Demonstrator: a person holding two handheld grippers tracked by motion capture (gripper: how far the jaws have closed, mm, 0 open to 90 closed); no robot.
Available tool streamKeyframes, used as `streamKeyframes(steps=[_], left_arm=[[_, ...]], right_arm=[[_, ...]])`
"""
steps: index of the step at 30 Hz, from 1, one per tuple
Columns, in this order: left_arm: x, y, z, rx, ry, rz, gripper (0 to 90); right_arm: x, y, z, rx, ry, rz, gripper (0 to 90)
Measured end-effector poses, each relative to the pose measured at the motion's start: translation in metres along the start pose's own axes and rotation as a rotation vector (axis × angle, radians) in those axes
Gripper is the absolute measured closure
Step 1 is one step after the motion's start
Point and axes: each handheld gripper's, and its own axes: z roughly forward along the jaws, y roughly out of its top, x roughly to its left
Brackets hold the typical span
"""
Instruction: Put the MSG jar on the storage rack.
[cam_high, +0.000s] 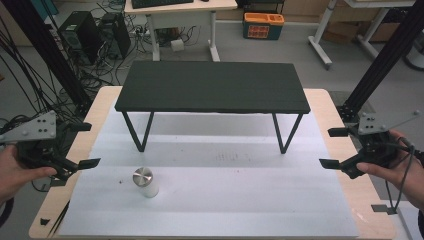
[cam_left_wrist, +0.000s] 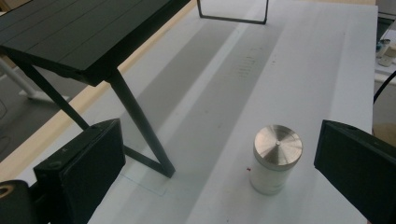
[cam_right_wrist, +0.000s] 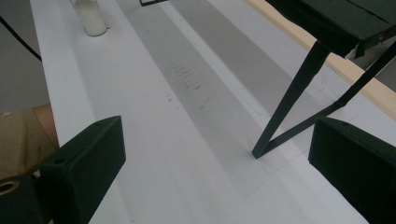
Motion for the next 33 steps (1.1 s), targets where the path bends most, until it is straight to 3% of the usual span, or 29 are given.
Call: streamKeyframes(steps=[15,33], left_arm=[[-0.003,-0.008,0.011,0.009,-0.03,0.008,2.2],[-0.006,-0.025,0.062,0.033,-0.112,0.017,2.2]], right_arm=[[0.004,0.002,0.0,0.007,0.003,-0.006,3.9],[0.008,-0.001,0.001,0.011,0.016,0.002,4.1]])
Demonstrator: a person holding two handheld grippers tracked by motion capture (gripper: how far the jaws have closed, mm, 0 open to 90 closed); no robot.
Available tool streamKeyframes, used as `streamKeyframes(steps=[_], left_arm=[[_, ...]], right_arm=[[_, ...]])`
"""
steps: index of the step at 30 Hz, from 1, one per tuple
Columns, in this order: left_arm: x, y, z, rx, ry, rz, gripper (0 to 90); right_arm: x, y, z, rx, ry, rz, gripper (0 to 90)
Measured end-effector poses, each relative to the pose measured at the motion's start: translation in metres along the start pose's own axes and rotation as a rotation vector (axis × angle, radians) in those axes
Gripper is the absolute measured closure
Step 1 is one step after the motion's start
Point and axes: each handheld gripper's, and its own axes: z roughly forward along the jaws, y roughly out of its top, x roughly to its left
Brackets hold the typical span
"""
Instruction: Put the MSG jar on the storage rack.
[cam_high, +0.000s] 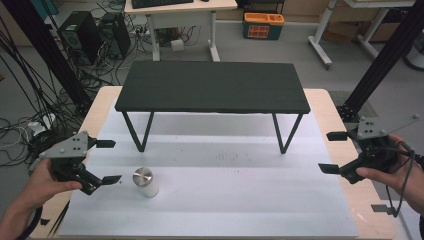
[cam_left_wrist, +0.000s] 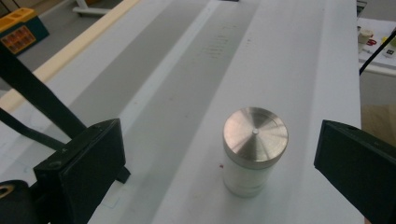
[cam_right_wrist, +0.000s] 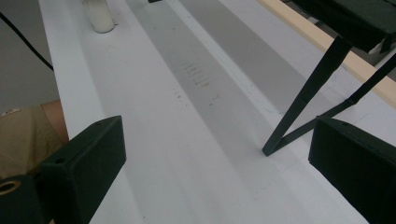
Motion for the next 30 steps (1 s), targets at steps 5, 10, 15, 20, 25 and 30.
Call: streamKeyframes(steps=[5,10,15,20,25,30], left_arm=[[0.0,-0.005,0.014,-0.002,-0.021,0.002,2.2],[-0.001,-0.008,0.03,0.011,-0.042,0.002,2.2],[-0.001,-0.008,0.041,0.02,-0.062,0.01,2.2],[0.0,-0.01,0.051,0.03,-0.086,0.016,2.2],[-0.001,-0.014,0.061,0.028,-0.096,0.016,2.2],[-0.001,-0.017,0.067,0.029,-0.099,0.008,2.5]], right_arm=[[0.0,-0.003,0.001,0.004,0.003,0.007,4.1],[-0.001,-0.004,0.002,0.005,0.008,0.008,4.1],[-0.001,-0.004,0.003,0.013,0.011,0.012,4.2],[0.0,-0.005,0.0,0.012,0.014,0.014,4.1],[0.0,-0.006,-0.002,0.012,0.01,0.013,4.1],[0.0,-0.007,-0.001,0.011,0.015,0.012,4.3]])
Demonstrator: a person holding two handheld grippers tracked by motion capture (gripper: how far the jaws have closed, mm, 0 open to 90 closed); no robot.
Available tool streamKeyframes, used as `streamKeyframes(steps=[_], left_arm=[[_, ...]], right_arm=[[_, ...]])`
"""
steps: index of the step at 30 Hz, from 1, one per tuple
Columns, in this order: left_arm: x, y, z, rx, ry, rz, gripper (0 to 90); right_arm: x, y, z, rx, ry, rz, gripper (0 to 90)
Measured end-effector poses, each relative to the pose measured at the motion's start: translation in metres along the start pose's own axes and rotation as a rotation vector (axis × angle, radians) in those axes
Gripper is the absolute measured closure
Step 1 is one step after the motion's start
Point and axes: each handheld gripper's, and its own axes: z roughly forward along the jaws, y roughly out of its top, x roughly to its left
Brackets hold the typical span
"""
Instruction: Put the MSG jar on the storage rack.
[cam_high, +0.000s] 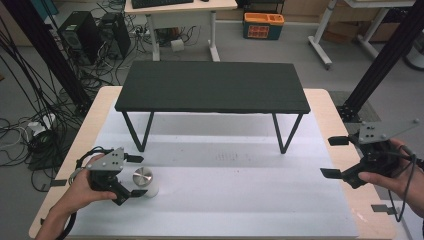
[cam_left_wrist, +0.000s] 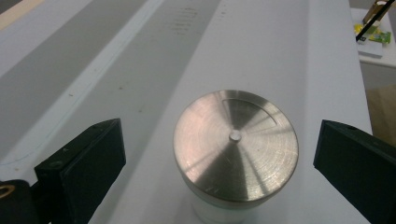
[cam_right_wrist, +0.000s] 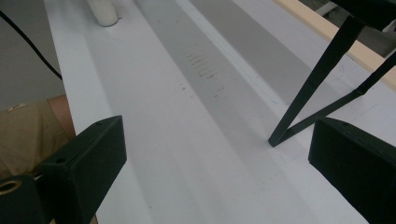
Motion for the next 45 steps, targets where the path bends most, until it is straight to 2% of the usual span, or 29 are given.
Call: streamKeyframes(steps=[9,12,13,14,15,16,18,26,27,30,33,36,40,42,43,45], left_arm=[[0.002,-0.003,0.013,0.015,-0.02,0.0,3.7],[0.003,-0.005,0.014,0.011,-0.028,0.009,11.6],[0.003,-0.006,0.014,0.004,-0.03,0.009,11.6],[0.006,-0.008,0.013,-0.002,-0.043,0.014,24.0],[0.006,-0.008,0.013,-0.002,-0.043,0.014,31.7],[0.006,-0.009,0.013,-0.005,-0.041,0.014,31.7],[0.008,-0.011,0.012,-0.003,-0.05,0.012,41.3],[0.008,-0.009,0.011,0.006,-0.049,0.011,42.4],[0.008,-0.006,0.011,0.015,-0.048,0.0,42.4],[0.009,-0.001,0.008,0.019,-0.048,-0.018,42.3],[0.008,0.013,-0.002,0.005,-0.056,-0.022,42.4],[0.004,0.031,-0.012,-0.003,-0.046,-0.003,42.4],[-0.001,0.072,-0.034,-0.023,-0.023,0.024,42.3],[-0.001,0.095,-0.047,-0.049,-0.014,0.035,42.4],[-0.001,0.101,-0.05,-0.054,-0.013,0.038,42.3],[0.001,0.127,-0.062,-0.094,-0.01,0.041,42.3]], right_arm=[[-0.001,-0.002,0.005,0.002,0.021,-0.004,4.4],[-0.001,-0.001,0.007,0.004,0.031,-0.012,4.5],[-0.001,0.0,0.008,0.006,0.034,-0.016,4.5],[-0.001,0.001,0.008,0.007,0.035,-0.018,4.6],[-0.001,0.001,0.008,0.005,0.036,-0.02,4.6],[-0.001,0.001,0.008,0.005,0.036,-0.02,4.6],[-0.001,0.0,0.008,-0.003,0.039,-0.02,4.6],[0.0,-0.003,0.006,-0.012,0.035,-0.024,4.5],[0.002,-0.008,0.005,-0.028,0.031,-0.022,4.5],[0.003,-0.012,0.006,-0.029,0.035,-0.025,4.5],[0.005,-0.016,0.01,-0.001,0.048,-0.031,4.4],[0.007,-0.021,0.013,0.014,0.06,-0.033,4.2],[0.006,-0.026,0.021,0.056,0.092,-0.038,4.1],[0.006,-0.027,0.022,0.06,0.105,-0.048,4.2],[0.007,-0.029,0.023,0.053,0.111,-0.051,4.2],[0.008,-0.029,0.022,0.057,0.122,-0.066,4.4]])
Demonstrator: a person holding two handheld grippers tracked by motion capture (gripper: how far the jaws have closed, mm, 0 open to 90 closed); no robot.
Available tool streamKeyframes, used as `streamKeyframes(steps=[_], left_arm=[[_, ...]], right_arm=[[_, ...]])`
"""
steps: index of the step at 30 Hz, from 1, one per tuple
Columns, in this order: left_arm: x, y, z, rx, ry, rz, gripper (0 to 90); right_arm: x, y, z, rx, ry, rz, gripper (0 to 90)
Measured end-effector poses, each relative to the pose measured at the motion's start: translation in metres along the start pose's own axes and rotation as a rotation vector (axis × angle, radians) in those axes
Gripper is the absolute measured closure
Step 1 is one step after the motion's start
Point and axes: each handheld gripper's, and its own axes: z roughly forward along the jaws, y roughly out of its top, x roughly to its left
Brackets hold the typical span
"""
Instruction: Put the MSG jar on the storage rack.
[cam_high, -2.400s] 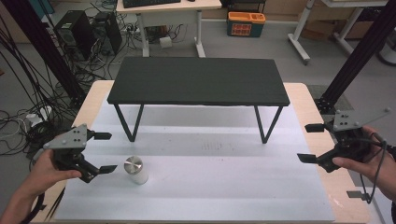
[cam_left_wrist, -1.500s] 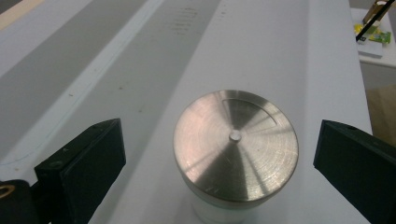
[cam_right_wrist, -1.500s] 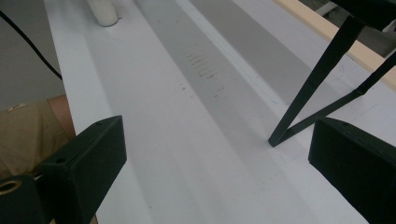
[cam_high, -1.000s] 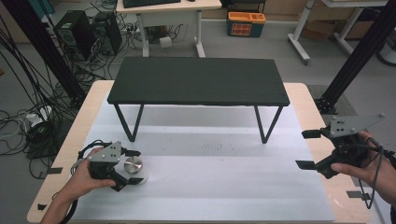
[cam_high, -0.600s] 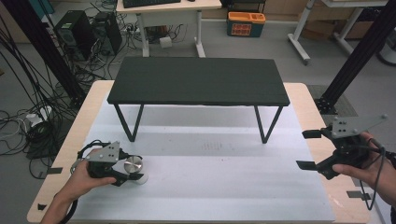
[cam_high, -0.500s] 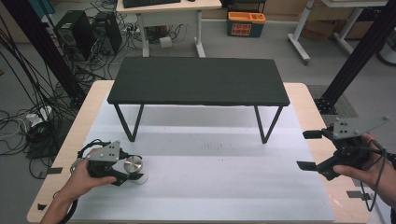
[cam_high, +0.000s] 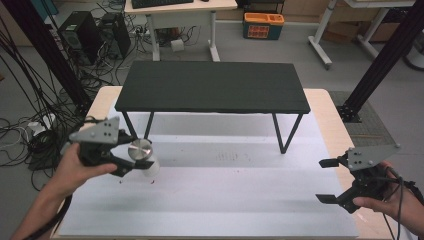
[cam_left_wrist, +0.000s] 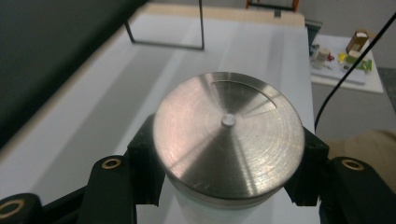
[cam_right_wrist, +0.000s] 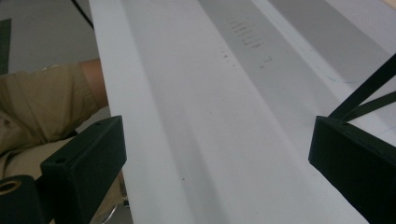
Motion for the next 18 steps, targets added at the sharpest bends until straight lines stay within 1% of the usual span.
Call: streamKeyframes(steps=[1,2,3,4,5,7,8,9,11,13,15,16,17,18], left_arm=[[0.004,0.009,-0.004,-0.03,-0.005,-0.011,42.3],[0.006,0.02,-0.008,-0.053,-0.002,-0.009,42.3],[0.007,0.031,-0.011,-0.076,0.007,0.001,42.3],[0.009,0.04,-0.014,-0.091,0.013,0.006,42.3],[0.012,0.055,-0.017,-0.111,0.019,0.016,42.3],[0.016,0.08,-0.019,-0.132,0.027,0.033,42.3],[0.019,0.094,-0.019,-0.134,0.03,0.046,42.3],[0.021,0.1,-0.019,-0.135,0.03,0.051,42.3],[0.034,0.128,-0.014,-0.159,0.016,0.066,42.3],[0.041,0.146,-0.008,-0.178,0.02,0.076,42.3],[0.052,0.169,0.003,-0.177,0.022,0.095,42.3],[0.054,0.175,0.007,-0.175,0.024,0.103,42.3],[0.061,0.188,0.015,-0.167,0.026,0.119,42.3],[0.067,0.196,0.023,-0.163,0.026,0.123,42.3]], right_arm=[[0.0,0.0,-0.001,0.001,0.005,-0.006,4.4],[0.0,0.0,-0.002,-0.003,0.005,-0.009,4.4],[0.0,-0.001,-0.003,-0.006,0.008,-0.009,4.3],[-0.001,0.002,-0.005,0.003,0.01,-0.02,4.4],[-0.001,0.002,-0.005,0.003,0.01,-0.02,4.4],[-0.002,0.004,-0.01,-0.002,0.011,-0.03,4.4],[-0.002,0.005,-0.012,-0.005,0.008,-0.037,4.4],[-0.002,0.007,-0.015,-0.009,0.005,-0.042,4.4],[-0.005,0.011,-0.019,-0.01,0.003,-0.055,4.7],[-0.005,0.013,-0.021,-0.01,0.002,-0.062,4.7],[-0.01,0.017,-0.025,-0.011,0.002,-0.065,4.7],[-0.01,0.017,-0.025,-0.011,0.002,-0.065,4.7],[-0.013,0.019,-0.025,-0.003,0.004,-0.06,4.7],[-0.013,0.019,-0.025,-0.003,0.004,-0.06,4.7]])
